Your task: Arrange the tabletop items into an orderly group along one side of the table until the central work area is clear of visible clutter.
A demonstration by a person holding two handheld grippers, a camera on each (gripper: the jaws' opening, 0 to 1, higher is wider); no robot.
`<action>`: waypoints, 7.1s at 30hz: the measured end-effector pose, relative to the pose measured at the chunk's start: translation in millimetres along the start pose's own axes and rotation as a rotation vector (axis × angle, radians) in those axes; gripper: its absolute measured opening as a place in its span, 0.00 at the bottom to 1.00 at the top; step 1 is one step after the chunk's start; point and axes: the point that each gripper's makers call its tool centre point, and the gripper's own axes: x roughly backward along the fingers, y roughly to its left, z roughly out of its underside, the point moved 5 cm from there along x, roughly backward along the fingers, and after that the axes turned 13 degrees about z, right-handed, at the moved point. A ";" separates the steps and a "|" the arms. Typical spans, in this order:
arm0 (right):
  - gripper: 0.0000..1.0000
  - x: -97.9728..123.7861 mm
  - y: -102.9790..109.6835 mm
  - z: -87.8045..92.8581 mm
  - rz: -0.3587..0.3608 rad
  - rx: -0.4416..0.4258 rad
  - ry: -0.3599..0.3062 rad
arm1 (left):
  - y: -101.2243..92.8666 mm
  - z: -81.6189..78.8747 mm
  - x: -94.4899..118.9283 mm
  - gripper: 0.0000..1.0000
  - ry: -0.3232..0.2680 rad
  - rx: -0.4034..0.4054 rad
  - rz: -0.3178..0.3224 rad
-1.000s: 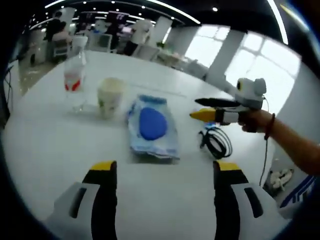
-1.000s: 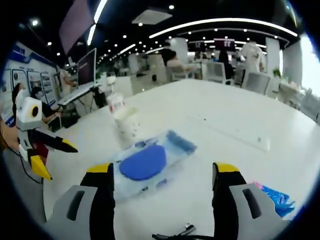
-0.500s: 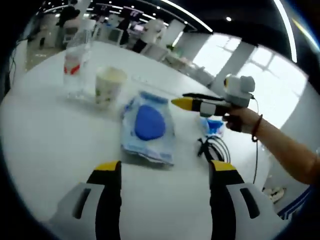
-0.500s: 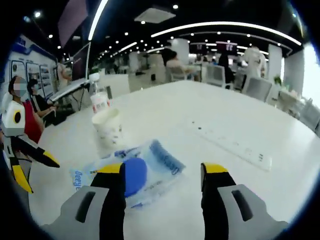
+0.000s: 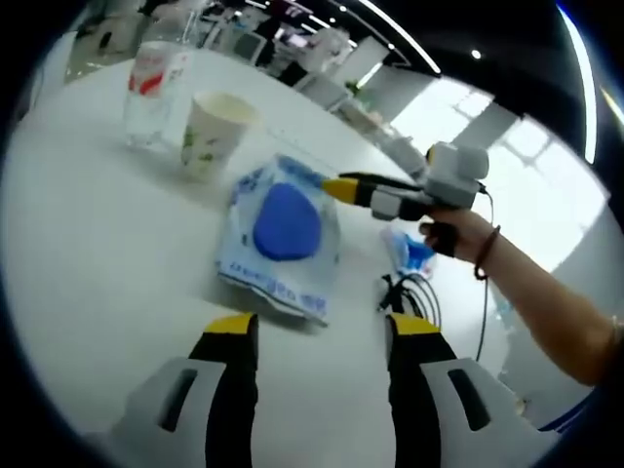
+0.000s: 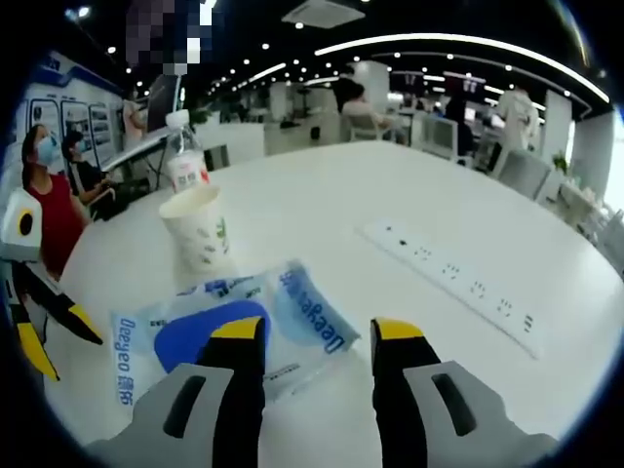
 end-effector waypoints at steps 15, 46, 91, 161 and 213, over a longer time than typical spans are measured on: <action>0.16 -14.0 -8.2 7.2 0.014 0.076 0.033 | 8.2 4.7 -17.2 0.39 -0.031 0.098 -0.025; 0.02 43.3 -23.9 20.8 0.032 0.095 0.111 | 21.9 -20.0 -8.2 0.00 0.032 -0.045 -0.155; 0.01 106.1 -19.5 48.4 0.245 -0.075 0.169 | 42.5 -94.4 -47.1 0.00 0.086 -0.302 -0.117; 0.99 162.7 12.5 -0.3 0.375 -0.218 -0.016 | 21.0 -103.4 7.9 0.74 0.043 -0.629 -0.136; 0.99 288.7 98.5 69.4 0.390 -0.414 -0.047 | 24.2 -62.3 168.6 0.99 0.002 -0.689 -0.043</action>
